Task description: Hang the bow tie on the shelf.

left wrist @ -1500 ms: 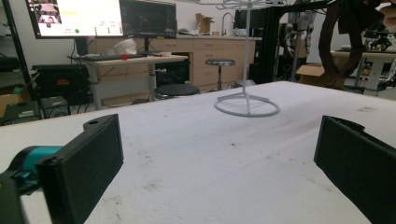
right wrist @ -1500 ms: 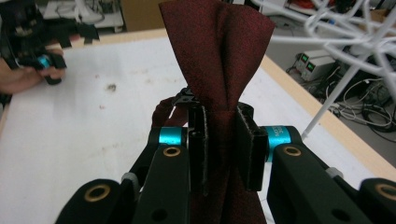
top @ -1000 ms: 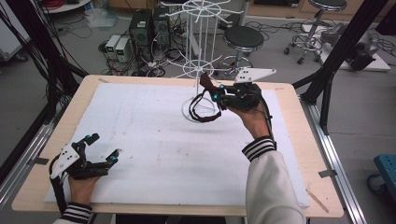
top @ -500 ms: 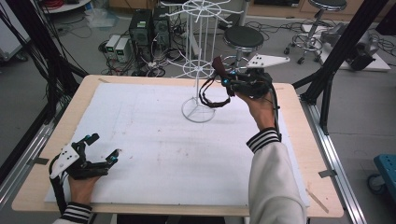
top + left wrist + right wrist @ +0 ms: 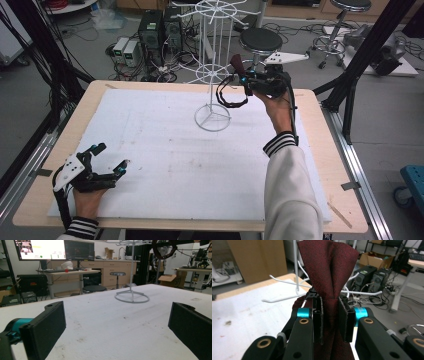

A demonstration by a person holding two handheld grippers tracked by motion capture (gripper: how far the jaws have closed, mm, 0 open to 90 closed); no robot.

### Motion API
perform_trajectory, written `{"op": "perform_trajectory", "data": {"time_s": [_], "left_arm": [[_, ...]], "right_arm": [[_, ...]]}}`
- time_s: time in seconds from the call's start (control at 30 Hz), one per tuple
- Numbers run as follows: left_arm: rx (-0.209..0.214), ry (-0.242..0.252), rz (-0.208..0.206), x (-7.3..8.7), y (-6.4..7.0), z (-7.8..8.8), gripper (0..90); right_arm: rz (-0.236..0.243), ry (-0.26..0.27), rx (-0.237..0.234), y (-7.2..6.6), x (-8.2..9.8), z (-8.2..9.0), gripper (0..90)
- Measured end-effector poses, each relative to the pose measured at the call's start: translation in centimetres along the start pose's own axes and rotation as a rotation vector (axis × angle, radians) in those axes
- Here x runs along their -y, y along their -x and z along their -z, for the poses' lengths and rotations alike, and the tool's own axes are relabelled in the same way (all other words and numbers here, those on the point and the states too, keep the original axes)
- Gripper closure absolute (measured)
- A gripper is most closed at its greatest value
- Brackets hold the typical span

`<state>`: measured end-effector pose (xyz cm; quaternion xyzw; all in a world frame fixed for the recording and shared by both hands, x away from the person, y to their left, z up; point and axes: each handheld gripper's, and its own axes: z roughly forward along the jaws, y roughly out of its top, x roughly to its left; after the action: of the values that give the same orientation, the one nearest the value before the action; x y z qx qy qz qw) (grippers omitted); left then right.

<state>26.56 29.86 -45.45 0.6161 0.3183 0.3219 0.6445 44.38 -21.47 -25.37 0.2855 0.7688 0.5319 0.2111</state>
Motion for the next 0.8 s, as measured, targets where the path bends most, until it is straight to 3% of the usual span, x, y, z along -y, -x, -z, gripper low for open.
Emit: {"op": "perform_trajectory", "data": {"time_s": [0.43, 0.8], "left_arm": [[0.000, 0.000, 0.000, 0.0, 0.0, 0.0, 1.7], [0.000, -0.001, 0.000, 0.0, 0.0, 0.0, 1.7]], "right_arm": [[-0.028, -0.013, -0.013, 0.8, 0.7, -1.7, 76.9], [-0.039, -0.015, -0.002, 0.9, 0.7, -2.0, 74.4]]}}
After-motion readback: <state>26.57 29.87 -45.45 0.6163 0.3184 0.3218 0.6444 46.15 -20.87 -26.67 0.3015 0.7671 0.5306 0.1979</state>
